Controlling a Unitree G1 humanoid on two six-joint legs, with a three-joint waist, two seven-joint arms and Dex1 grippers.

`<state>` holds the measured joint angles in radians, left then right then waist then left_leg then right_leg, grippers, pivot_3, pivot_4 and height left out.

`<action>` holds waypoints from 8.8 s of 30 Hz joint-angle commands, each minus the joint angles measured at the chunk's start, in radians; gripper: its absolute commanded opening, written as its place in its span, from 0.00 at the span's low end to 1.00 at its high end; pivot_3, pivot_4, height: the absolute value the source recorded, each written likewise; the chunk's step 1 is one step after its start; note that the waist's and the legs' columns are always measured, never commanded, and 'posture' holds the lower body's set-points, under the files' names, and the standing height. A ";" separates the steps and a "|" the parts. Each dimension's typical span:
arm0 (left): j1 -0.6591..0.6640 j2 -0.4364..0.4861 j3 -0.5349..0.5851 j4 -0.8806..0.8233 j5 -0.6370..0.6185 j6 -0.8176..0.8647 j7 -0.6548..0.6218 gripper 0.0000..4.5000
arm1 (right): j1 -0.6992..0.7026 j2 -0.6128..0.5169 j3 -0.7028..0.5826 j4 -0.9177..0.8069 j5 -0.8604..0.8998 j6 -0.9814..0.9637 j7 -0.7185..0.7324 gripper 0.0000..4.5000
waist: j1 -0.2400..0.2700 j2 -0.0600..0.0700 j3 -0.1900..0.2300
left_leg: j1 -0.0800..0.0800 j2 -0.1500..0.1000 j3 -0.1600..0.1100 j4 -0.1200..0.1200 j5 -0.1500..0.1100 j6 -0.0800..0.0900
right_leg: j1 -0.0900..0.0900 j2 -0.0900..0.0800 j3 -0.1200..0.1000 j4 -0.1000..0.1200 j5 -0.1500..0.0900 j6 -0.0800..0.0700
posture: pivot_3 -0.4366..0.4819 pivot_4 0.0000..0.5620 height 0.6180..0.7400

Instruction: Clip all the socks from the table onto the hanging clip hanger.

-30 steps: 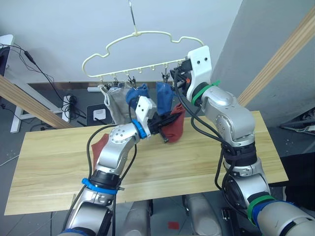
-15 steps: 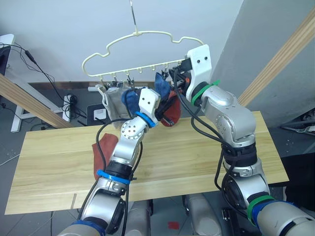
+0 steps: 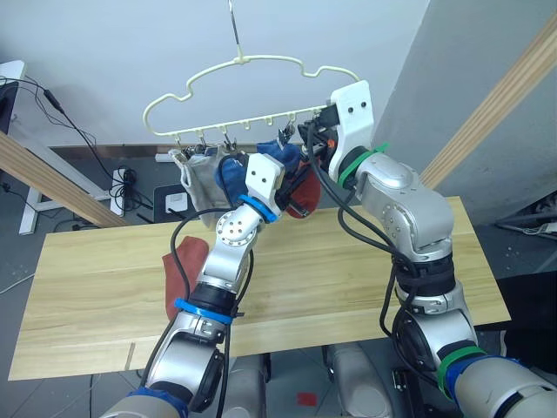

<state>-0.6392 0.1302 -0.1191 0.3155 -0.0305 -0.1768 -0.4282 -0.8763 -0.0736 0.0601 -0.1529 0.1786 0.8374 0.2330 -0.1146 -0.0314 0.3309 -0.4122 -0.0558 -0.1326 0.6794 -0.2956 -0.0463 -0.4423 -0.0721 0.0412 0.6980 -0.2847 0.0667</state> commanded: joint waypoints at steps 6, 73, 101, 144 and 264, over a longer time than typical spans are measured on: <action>-0.021 -0.012 0.009 -0.044 -0.016 -0.026 0.002 0.00 | 0.009 0.018 -0.035 -0.056 0.032 0.028 -0.021 0.42 | 0.001 0.000 0.000 | 0.000 0.000 0.000 0.000 0.000 0.000 | 0.000 0.000 0.000 0.000 0.000 0.000 | 0.34 0.64 1.00; -0.058 0.441 0.131 -0.489 -0.491 0.642 -0.532 0.48 | 0.075 -0.101 -0.034 -0.098 0.007 -0.017 -0.077 0.44 | 0.002 0.000 0.000 | 0.000 0.000 0.000 -0.001 0.000 0.000 | 0.000 0.000 0.000 -0.001 0.000 0.000 | 0.36 0.63 1.00; -0.073 0.440 0.178 -0.563 -0.501 0.669 -0.414 0.48 | 0.015 -0.054 -0.016 -0.002 -0.010 -0.097 -0.051 0.44 | 0.003 0.000 0.000 | 0.000 0.000 0.000 -0.001 0.000 0.000 | 0.000 0.000 0.000 -0.001 0.000 0.000 | 0.37 0.62 1.00; 0.184 0.419 0.130 -0.579 -0.251 0.505 -0.276 0.52 | -0.004 -0.027 -0.066 0.007 0.019 -0.107 -0.053 0.00 | 0.001 0.000 0.000 | 0.000 0.000 0.000 0.000 0.000 0.000 | 0.000 0.000 0.000 0.000 0.000 0.000 | 0.36 0.61 1.00; -0.035 -0.029 -0.012 -0.061 -0.074 0.054 -0.121 0.49 | 0.029 -0.044 -0.116 -0.120 0.076 0.018 -0.038 0.90 | 0.000 0.001 0.001 | -0.004 -0.001 0.003 0.000 0.004 0.005 | -0.004 0.000 0.000 -0.001 0.007 0.000 | 0.34 0.64 1.00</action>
<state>-0.6919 0.0960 -0.1227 0.3070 -0.0862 -0.1346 -0.5270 -0.8460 -0.1092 -0.0267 -0.2026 0.2287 0.8498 0.1938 -0.1142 -0.0305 0.3316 -0.4166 -0.0571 -0.1294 0.6795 -0.2915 -0.0414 -0.4462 -0.0716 0.0411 0.6966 -0.2779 0.0663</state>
